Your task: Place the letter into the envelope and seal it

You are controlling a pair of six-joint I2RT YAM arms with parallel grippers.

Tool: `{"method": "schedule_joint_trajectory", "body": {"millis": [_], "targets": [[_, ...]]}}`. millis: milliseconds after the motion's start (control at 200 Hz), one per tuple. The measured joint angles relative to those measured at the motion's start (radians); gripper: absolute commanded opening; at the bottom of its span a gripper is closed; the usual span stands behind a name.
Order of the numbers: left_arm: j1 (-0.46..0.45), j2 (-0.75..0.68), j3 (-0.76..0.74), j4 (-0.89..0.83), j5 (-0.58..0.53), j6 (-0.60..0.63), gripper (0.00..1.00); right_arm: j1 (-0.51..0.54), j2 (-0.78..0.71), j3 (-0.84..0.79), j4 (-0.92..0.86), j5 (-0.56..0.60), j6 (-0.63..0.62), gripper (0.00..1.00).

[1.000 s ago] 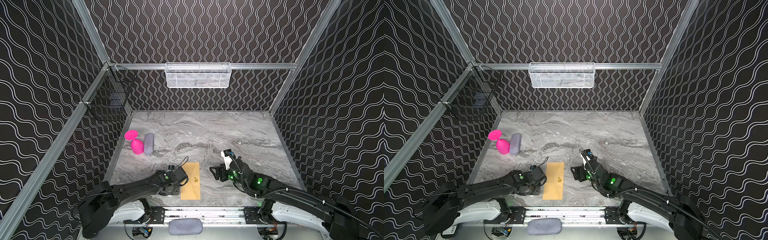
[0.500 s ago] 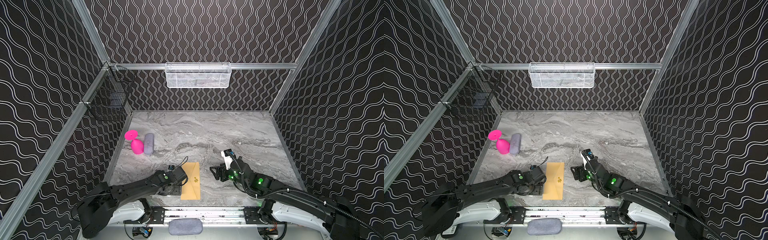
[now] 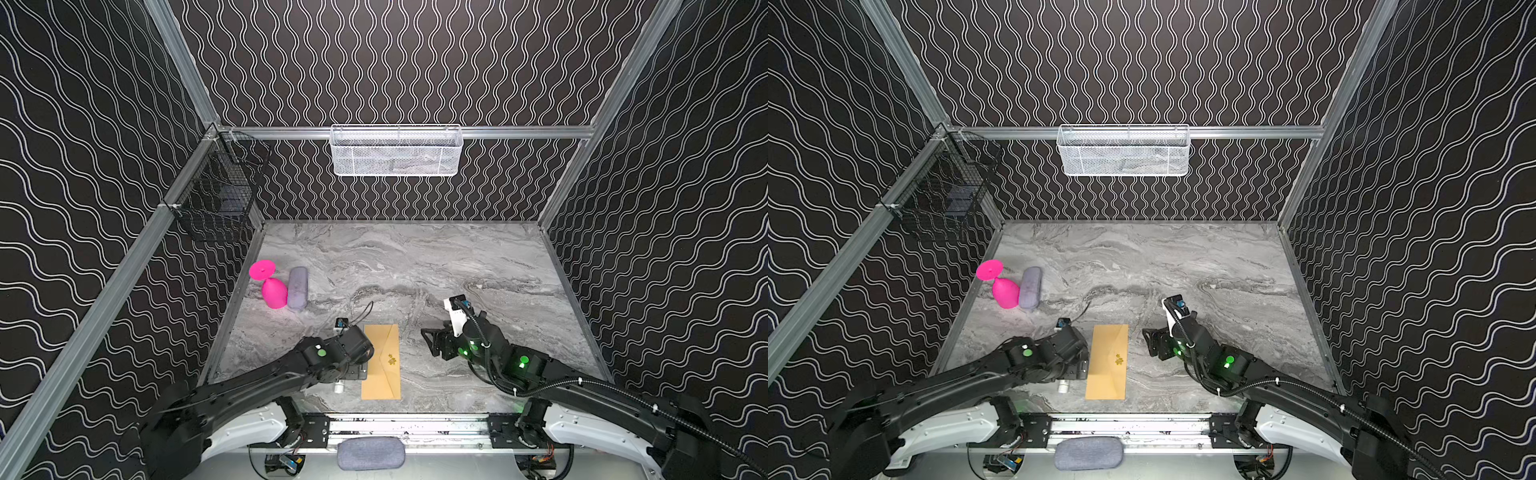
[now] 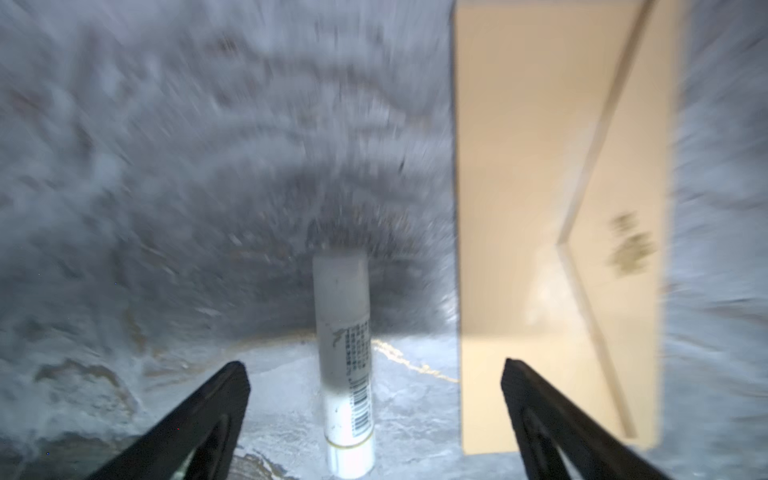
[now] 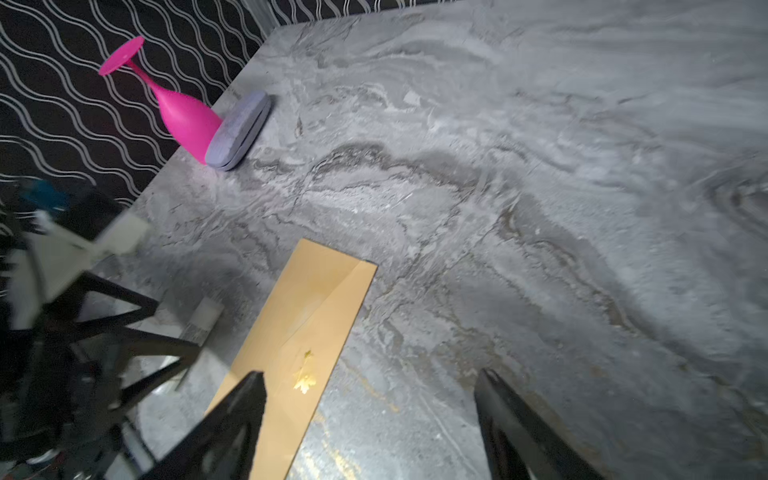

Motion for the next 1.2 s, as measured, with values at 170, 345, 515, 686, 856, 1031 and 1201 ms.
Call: {"method": "schedule_joint_trajectory", "body": {"millis": [170,345,515,686,856,1031,1201], "targets": [[-0.005,-0.218,0.078,0.072,-0.216,0.178,0.99,-0.101,-0.027,-0.198,0.28,0.246,-0.306,0.99],[0.051,-0.307,-0.192,0.487,-0.476,0.619,0.98,-0.443,0.178,-0.396,0.763,0.306,-0.56,1.0],[0.426,-0.173,-0.367,0.959,-0.311,0.948,0.93,-0.648,0.369,-0.464,1.147,0.243,-0.594,1.0],[0.63,0.133,-0.364,1.287,-0.033,1.024,0.92,-0.753,0.628,-0.48,1.477,0.147,-0.583,1.0],[0.704,0.344,-0.295,1.517,0.134,1.065,0.9,-0.881,0.643,-0.409,1.492,-0.008,-0.509,1.0],[0.838,0.467,-0.298,1.704,0.227,1.013,0.99,-0.972,0.61,-0.275,1.326,-0.179,-0.457,1.0],[0.879,0.516,-0.256,1.724,0.264,0.954,0.99,-0.968,0.612,-0.281,1.264,-0.217,-0.438,1.0]]}}
